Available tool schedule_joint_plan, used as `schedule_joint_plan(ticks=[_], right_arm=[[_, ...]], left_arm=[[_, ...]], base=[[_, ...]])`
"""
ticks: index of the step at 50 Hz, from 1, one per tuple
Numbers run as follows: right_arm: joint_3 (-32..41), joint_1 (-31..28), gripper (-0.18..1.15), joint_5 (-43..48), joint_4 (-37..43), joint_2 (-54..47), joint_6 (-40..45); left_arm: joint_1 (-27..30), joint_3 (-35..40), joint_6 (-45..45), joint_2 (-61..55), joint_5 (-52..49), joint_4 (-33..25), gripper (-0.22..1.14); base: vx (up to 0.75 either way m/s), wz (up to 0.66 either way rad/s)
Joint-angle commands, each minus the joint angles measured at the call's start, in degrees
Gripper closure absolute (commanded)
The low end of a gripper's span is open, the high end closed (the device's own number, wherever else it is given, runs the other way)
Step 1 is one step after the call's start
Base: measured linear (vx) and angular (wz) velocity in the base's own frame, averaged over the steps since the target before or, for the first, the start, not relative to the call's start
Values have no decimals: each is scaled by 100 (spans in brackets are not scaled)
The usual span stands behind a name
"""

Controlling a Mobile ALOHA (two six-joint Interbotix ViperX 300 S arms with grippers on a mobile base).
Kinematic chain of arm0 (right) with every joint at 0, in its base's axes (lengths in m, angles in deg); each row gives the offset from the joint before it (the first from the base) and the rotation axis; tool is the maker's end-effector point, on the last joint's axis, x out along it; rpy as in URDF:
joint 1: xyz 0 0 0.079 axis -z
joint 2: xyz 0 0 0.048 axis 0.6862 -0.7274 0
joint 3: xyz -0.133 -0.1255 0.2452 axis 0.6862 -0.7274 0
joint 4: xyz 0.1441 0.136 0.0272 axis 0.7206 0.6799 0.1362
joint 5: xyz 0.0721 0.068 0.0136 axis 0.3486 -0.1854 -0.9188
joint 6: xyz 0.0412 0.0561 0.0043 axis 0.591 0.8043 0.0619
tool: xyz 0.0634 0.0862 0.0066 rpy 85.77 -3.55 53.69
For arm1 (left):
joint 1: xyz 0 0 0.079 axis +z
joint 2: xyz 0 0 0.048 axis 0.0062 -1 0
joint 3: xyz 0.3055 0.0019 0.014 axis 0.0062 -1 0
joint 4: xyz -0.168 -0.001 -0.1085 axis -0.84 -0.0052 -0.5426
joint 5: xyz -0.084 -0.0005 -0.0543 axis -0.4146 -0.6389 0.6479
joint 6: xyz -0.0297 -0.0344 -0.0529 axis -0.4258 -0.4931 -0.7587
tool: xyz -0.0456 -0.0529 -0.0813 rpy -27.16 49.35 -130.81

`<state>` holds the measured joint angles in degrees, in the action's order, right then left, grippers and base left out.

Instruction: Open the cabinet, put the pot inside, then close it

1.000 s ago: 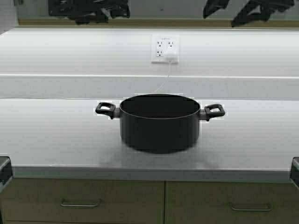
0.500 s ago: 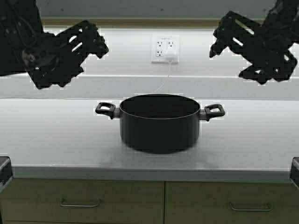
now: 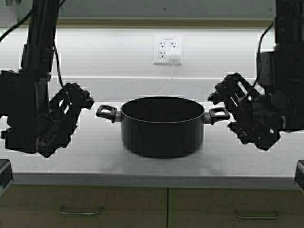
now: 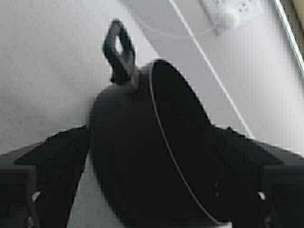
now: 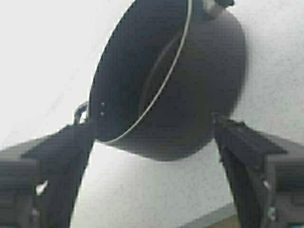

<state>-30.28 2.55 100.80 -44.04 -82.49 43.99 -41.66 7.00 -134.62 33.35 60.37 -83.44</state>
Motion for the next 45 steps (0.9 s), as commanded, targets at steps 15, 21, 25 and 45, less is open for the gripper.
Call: schedule_joint_plan(ticks=[15, 21, 25, 45], right_arm=[[26, 123, -6, 606, -18, -580, 264], [79, 123, -6, 624, 26, -729, 272], [290, 202, -6, 659, 53, -861, 272], [2162, 1705, -6, 659, -1151, -1600, 334]], left_arm=[[53, 202, -26, 53, 53, 246, -10], [44, 229, -26, 18, 53, 272, -11], [97, 404, -35, -26, 44, 264, -11], [914, 2030, -149, -1116, -88, 721, -10]], base=[[13, 0], [15, 0], [8, 0], [1, 0]])
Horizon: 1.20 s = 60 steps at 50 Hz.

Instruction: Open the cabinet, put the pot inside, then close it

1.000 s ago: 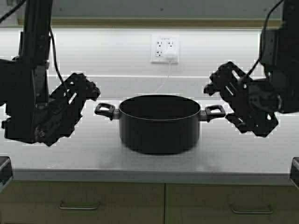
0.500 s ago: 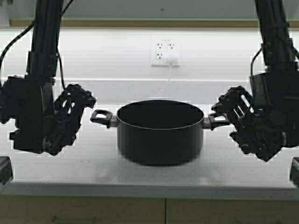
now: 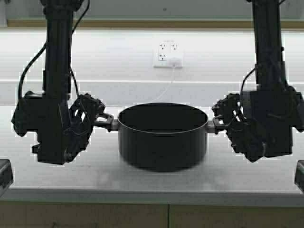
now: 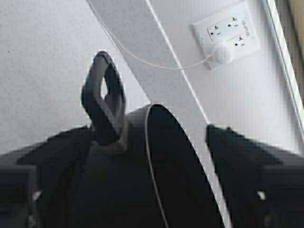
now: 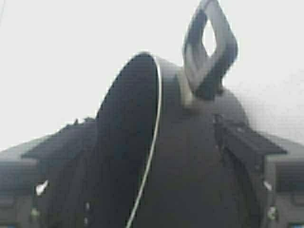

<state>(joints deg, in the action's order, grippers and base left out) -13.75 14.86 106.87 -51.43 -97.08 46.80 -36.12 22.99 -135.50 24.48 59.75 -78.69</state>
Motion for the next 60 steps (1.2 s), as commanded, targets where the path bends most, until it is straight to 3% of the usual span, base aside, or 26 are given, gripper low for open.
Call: schedule_joint_plan(ticks=[1, 20, 31, 49, 54, 57, 60], right_arm=[[580, 545, -6, 53, -492, -185, 53], [1995, 1090, -6, -123, -958, -967, 114], [2725, 1213, -6, -343, -1020, -1239, 396], [2848, 1257, -2, -369, -1134, -1380, 800], [2813, 1248, 22, -369, -1213, -1380, 853], [2769, 1248, 50, -369, -1292, -1389, 888], [2725, 1248, 85, -360, -1380, -1371, 870]], left_arm=[[413, 519, -79, -290, -26, 316, -10], [1380, 2268, -149, -809, -888, 2057, -10], [1441, 2672, -141, -870, -1266, 2145, -10], [1441, 2610, -167, -879, -1266, 2162, -10], [1441, 2514, -167, -853, -1257, 2241, -3], [1441, 2408, -167, -809, -1257, 2355, 10], [1415, 2320, -158, -765, -1257, 2470, 35]], base=[[-2, 1], [0, 1], [0, 0], [0, 0], [0, 0], [0, 0], [0, 0]])
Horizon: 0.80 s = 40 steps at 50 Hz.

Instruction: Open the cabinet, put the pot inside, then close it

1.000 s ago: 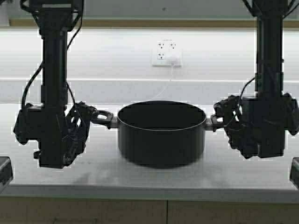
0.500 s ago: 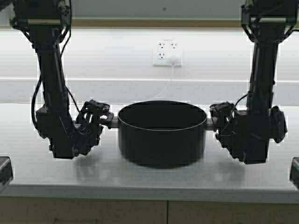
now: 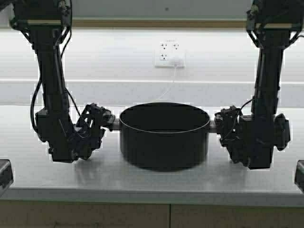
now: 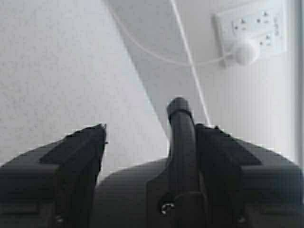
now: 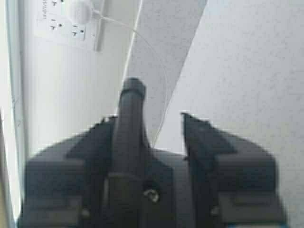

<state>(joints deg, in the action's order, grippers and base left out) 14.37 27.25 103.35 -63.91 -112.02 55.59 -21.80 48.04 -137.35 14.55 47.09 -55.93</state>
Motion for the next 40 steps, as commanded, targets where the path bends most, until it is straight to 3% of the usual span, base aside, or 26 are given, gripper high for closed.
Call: schedule_joint_plan(ticks=[1, 4, 6, 8, 11, 15, 23, 40], right_arm=[[-97, 9, 94, 0, -141, 114, -26], [-88, 9, 107, 0, -132, 114, 26], [-88, 9, 100, 0, -132, 123, 26], [-97, 9, 91, 0, -132, 132, 26], [-114, 9, 83, 0, -132, 141, 35], [-141, 9, 87, 9, -158, 176, 44], [-527, -44, 89, 62, -176, 466, -26], [-1529, -325, 89, 545, -105, 1230, -26]], left_arm=[[-18, -211, 35, 229, 18, 220, 45], [-35, -237, 44, 237, 18, 229, 83], [-44, -237, 44, 237, 18, 229, 102], [-44, -237, 44, 237, 18, 220, 109], [-44, -255, 35, 264, 18, 202, 98], [-35, -308, 26, 299, 18, 202, 82], [-79, -668, 53, 527, 97, 202, 90], [-360, -1652, 193, 1336, 659, 26, 89]], base=[[0, 0], [0, 0], [0, 0], [0, 0], [0, 0], [0, 0], [0, 0], [0, 0]])
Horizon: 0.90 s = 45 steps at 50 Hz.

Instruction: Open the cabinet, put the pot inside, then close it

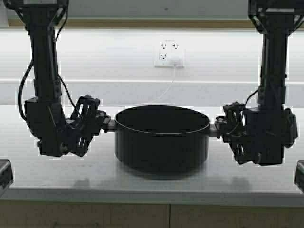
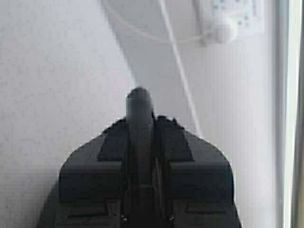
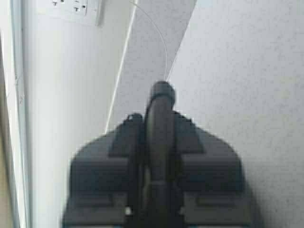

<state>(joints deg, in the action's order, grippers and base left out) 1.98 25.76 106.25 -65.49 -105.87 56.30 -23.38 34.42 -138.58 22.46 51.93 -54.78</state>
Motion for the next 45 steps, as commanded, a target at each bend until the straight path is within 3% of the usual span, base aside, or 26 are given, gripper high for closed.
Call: schedule_joint_plan(ticks=[1, 31, 45], right_arm=[[-360, -202, 89, 290, 62, 668, -114], [-2268, -1002, 89, 483, 492, 2575, -114], [-2813, -1415, 89, 413, 967, 3586, -141]], left_arm=[[-246, -343, 325, 606, 185, -105, 89], [-598, -2312, 422, 2522, 633, -264, 88], [-914, -2856, 615, 3955, 158, -466, 88]], base=[[0, 0], [0, 0], [0, 0]])
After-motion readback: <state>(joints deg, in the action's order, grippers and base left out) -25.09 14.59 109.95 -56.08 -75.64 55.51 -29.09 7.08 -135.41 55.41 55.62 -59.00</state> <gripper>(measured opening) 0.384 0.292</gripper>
